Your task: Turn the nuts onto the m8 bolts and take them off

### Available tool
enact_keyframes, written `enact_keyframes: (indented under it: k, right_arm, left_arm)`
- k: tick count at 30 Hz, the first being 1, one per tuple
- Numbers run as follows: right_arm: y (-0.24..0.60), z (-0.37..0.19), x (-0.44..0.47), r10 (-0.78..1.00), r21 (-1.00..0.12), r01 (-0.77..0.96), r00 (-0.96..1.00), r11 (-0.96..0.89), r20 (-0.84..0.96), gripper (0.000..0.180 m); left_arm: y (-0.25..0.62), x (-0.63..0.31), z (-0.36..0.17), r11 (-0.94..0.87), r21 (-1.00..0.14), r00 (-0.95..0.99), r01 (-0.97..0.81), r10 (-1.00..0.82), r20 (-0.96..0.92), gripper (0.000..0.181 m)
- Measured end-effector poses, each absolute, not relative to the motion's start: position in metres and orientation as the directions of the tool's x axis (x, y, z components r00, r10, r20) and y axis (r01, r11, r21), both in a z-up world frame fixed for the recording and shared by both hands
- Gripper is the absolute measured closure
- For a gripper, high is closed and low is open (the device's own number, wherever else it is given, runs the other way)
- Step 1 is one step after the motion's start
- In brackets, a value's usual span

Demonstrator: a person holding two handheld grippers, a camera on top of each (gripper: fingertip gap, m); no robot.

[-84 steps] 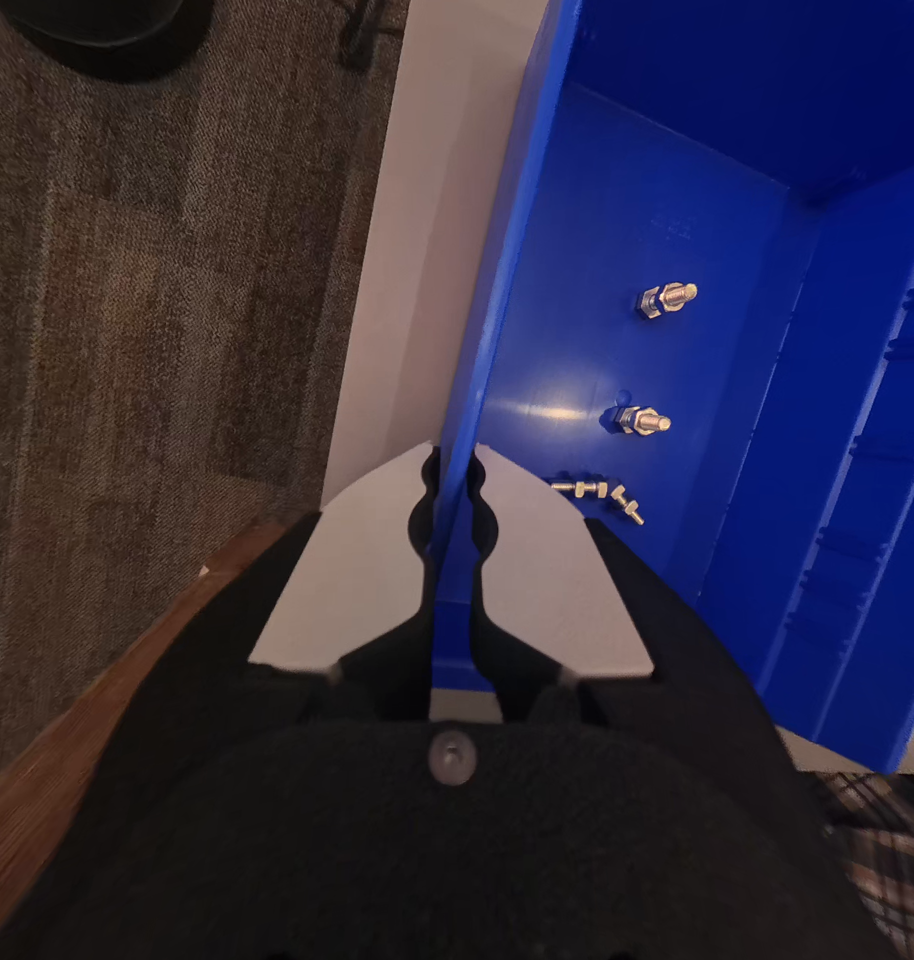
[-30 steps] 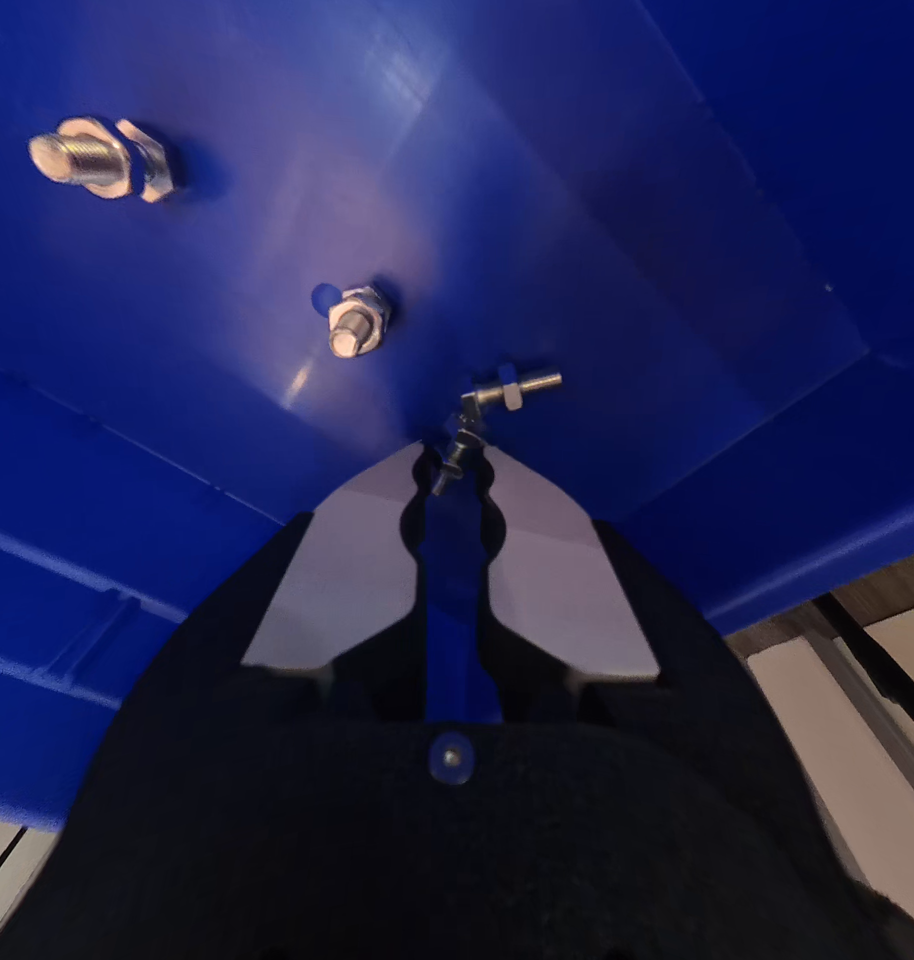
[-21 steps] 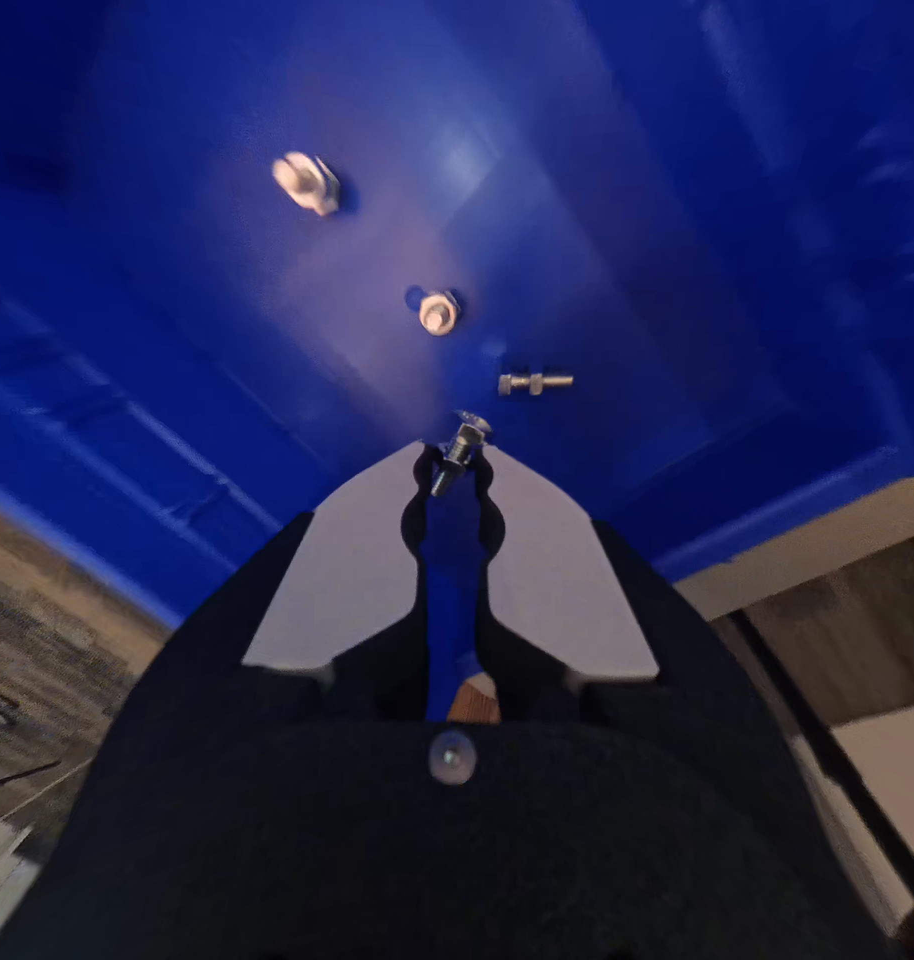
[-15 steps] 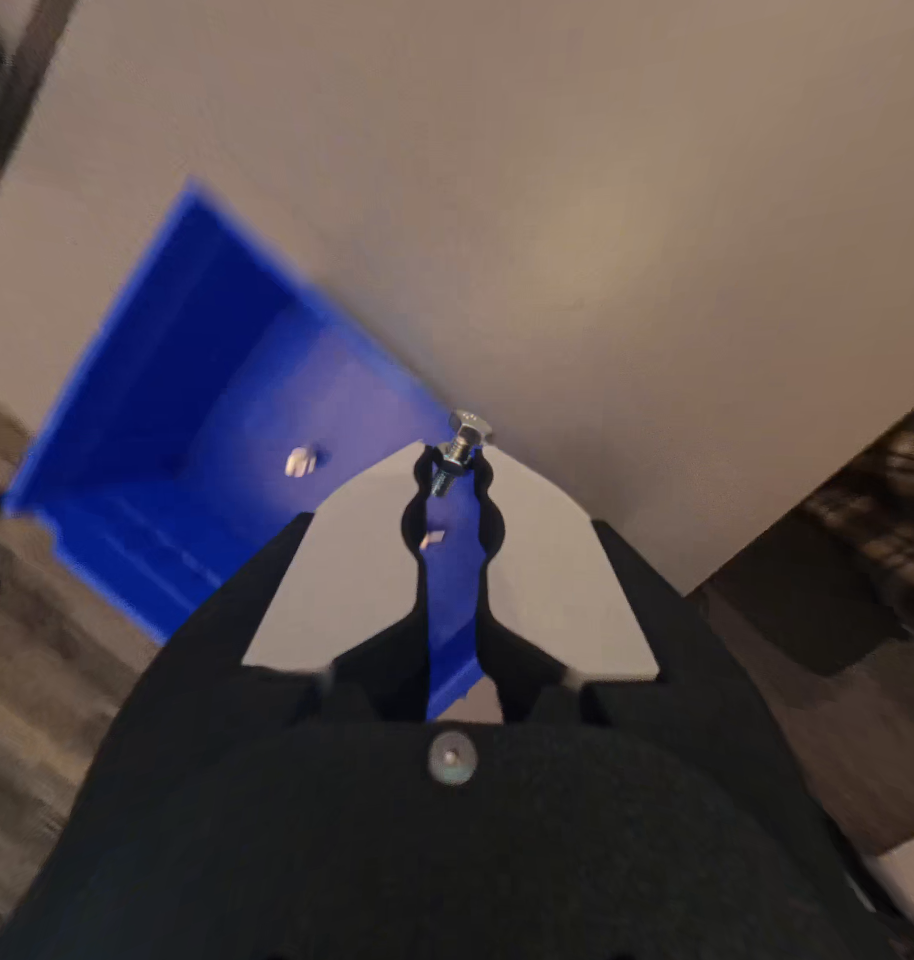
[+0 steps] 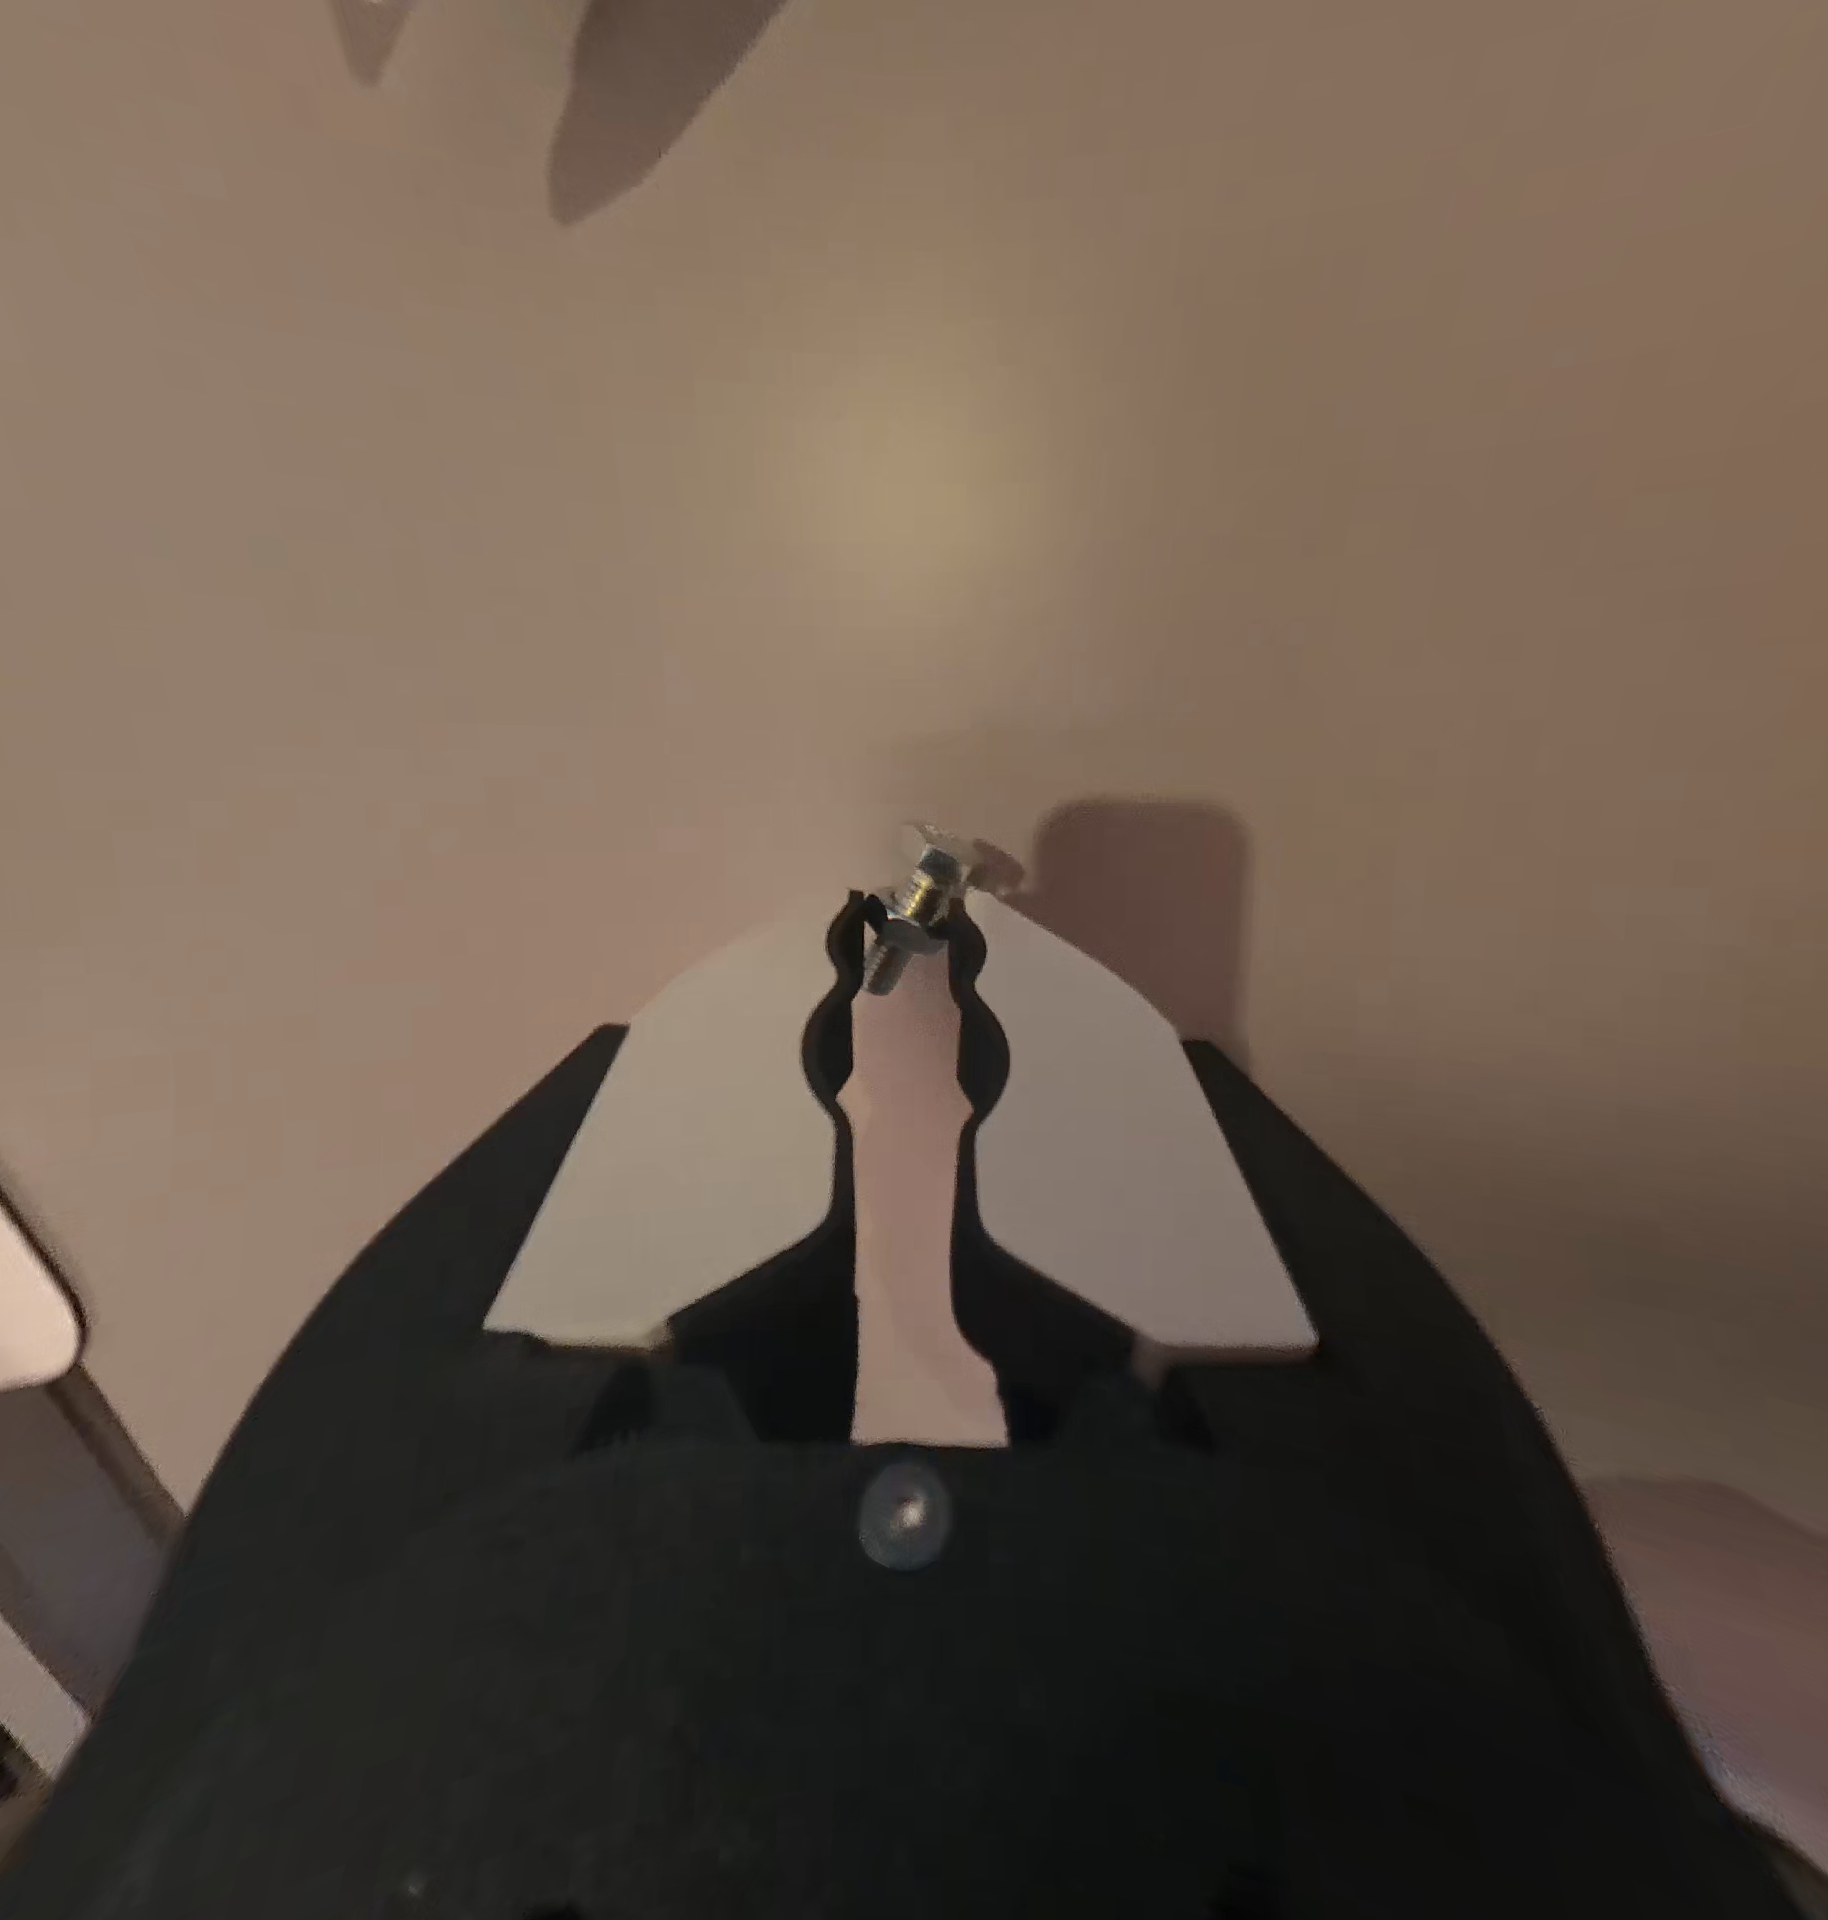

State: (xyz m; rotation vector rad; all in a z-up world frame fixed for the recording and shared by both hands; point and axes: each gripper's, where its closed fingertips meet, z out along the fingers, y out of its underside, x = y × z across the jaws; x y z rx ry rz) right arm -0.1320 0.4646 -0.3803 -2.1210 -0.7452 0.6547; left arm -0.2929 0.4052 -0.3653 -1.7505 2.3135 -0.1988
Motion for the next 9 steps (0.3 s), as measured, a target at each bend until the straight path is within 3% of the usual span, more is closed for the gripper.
enact_keyframes:
  k: [1, 9]
  right_arm:
    - [0.465, -0.381, -0.131, 0.688, -0.799, 0.283, 0.695, -0.53, -0.21, 0.142]
    - [0.46, -0.389, -0.137, 0.706, -0.774, 0.333, 0.68, -0.538, -0.198, 0.141]
  left_arm:
    - [0.406, -0.29, -0.373, 0.291, -0.24, -0.277, -0.926, -0.957, -0.091, 0.166]
    - [0.411, -0.285, -0.411, 0.335, -0.228, -0.33, -0.914, -0.942, -0.06, 0.166]
